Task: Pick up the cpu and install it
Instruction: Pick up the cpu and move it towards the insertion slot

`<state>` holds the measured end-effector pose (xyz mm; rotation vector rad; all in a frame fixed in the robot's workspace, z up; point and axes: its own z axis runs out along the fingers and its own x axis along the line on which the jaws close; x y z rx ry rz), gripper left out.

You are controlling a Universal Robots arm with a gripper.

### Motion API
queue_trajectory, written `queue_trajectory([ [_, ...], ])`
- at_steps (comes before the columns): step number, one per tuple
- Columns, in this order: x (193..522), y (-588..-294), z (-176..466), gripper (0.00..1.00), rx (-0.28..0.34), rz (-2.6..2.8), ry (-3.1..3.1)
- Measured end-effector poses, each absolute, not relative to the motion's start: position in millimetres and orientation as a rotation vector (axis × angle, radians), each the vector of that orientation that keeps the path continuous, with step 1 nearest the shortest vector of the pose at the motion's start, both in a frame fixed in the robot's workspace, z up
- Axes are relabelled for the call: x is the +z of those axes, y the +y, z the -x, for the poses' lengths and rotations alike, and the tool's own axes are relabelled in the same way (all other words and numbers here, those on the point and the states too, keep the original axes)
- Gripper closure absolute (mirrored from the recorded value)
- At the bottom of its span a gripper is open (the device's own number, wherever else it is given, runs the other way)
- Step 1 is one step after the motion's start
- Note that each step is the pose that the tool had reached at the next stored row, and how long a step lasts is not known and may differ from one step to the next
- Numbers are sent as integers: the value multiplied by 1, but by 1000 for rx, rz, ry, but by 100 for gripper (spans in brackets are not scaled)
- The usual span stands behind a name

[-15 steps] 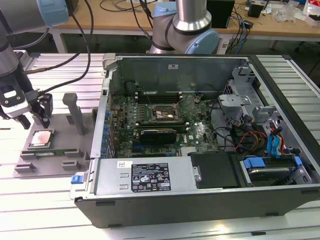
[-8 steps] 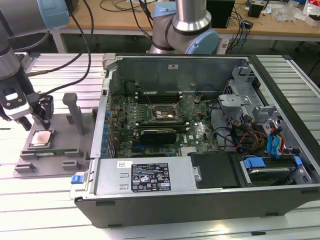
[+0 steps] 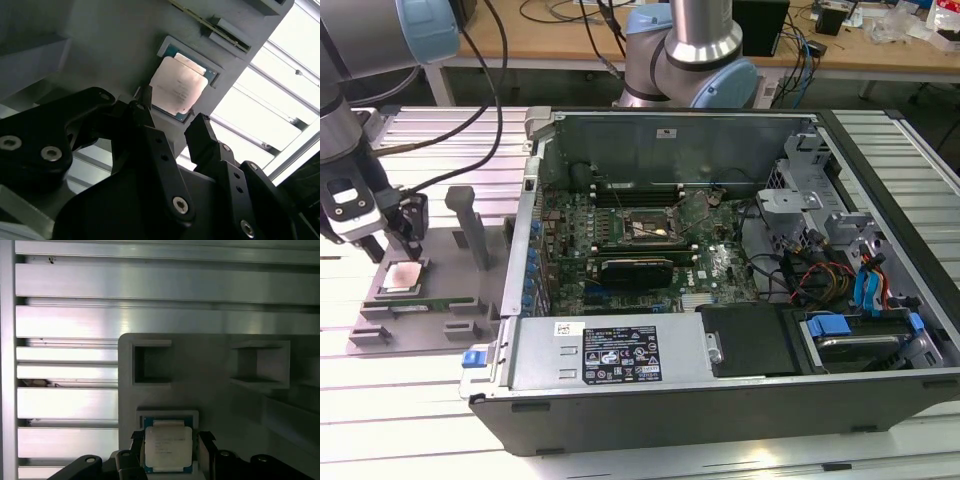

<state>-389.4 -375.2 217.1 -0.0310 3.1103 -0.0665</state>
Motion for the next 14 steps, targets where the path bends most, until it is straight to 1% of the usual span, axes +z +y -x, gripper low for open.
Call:
queue_trajectory([
  [14,205,-375,389,45,-67,31,3110],
])
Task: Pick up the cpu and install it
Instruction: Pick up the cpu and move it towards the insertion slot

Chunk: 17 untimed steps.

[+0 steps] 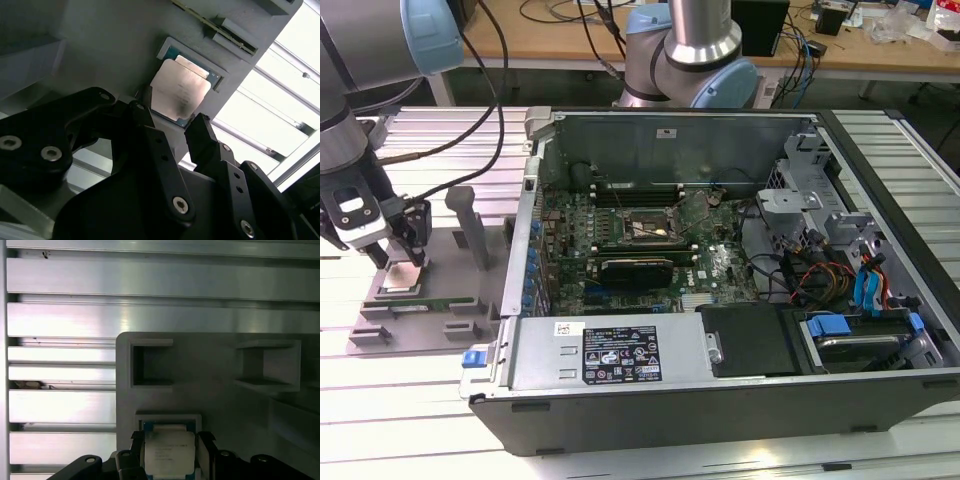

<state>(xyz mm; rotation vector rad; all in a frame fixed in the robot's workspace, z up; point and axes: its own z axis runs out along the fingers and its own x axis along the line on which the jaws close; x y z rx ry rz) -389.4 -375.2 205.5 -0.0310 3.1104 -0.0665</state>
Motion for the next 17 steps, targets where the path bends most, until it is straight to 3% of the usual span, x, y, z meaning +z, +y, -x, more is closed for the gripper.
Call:
queue_trajectory([
  [17,198,-388,390,44,-54,36,3110],
])
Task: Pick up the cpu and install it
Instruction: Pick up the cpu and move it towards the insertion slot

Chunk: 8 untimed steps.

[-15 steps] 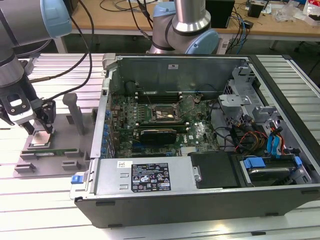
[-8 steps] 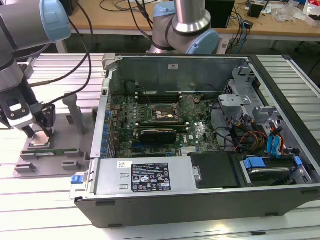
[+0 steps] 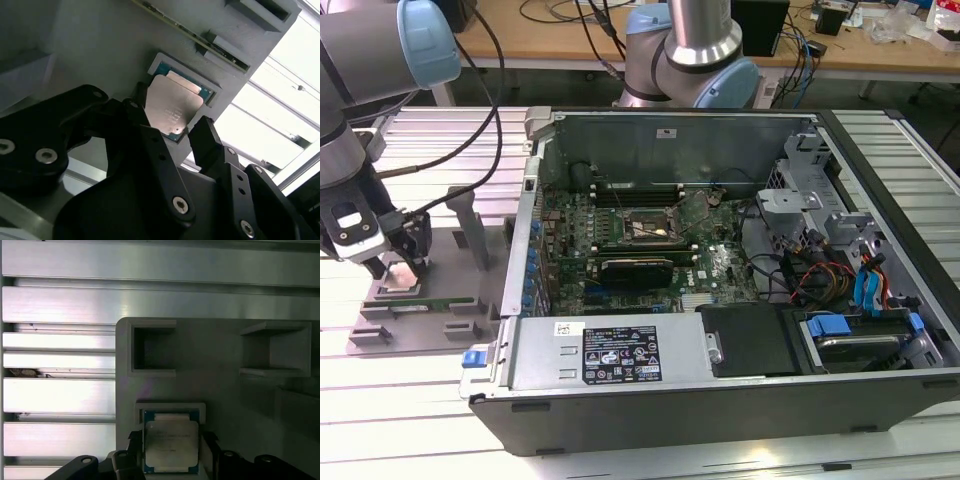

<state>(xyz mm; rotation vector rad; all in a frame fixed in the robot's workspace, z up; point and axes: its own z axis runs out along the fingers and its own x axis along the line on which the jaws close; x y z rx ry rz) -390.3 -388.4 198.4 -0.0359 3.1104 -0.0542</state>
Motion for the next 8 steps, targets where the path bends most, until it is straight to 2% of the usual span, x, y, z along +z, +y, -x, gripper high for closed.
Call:
queue_trajectory([
  [1,198,-388,390,38,-54,36,3110],
  [8,195,-395,390,38,-25,36,3111],
])
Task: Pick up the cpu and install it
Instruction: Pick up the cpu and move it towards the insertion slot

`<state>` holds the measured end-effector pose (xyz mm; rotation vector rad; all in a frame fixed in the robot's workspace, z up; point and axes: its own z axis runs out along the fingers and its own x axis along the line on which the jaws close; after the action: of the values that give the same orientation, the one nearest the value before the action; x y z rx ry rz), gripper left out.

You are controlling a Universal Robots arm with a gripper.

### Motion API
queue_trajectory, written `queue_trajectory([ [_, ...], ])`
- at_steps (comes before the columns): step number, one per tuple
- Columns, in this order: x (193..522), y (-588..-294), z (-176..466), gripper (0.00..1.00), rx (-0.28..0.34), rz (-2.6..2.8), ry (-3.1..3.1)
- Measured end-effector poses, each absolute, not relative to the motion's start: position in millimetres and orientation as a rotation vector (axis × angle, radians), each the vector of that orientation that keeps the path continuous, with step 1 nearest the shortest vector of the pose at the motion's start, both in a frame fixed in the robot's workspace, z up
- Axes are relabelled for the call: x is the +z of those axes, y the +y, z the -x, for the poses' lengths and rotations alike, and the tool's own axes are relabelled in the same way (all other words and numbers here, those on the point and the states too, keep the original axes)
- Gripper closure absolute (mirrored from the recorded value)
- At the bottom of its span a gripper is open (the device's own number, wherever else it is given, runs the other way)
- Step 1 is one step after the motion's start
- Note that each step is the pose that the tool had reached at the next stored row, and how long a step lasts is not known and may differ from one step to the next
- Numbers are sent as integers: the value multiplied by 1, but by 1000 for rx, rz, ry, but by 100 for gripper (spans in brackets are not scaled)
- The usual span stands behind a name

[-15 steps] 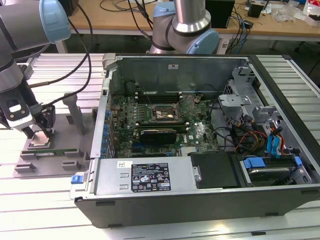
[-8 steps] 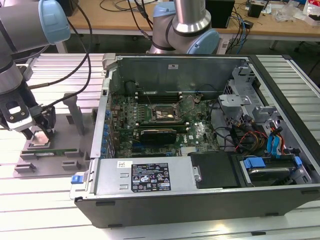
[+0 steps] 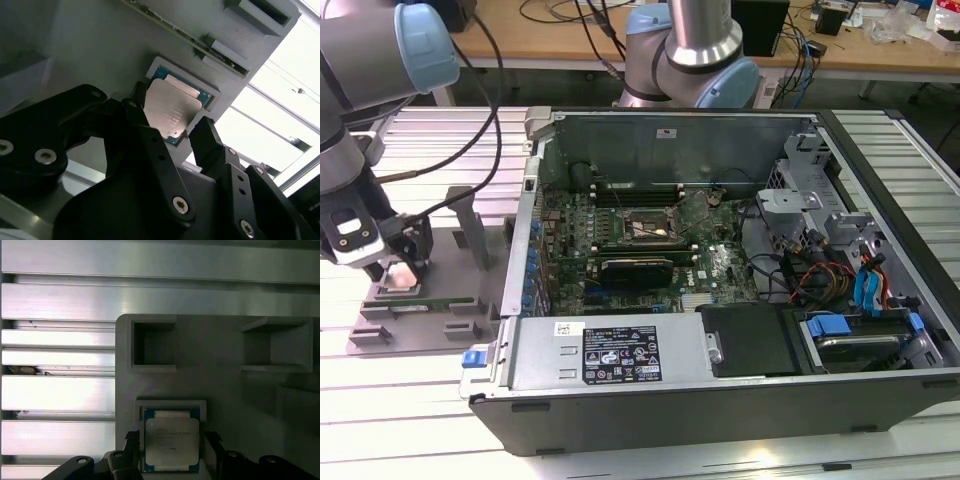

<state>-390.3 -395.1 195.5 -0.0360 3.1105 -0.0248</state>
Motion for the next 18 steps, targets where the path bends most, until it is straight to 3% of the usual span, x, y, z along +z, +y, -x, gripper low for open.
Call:
queue_trajectory([
  [15,190,-396,390,38,-17,72,3110],
  [18,190,-396,390,45,-17,72,3110],
])
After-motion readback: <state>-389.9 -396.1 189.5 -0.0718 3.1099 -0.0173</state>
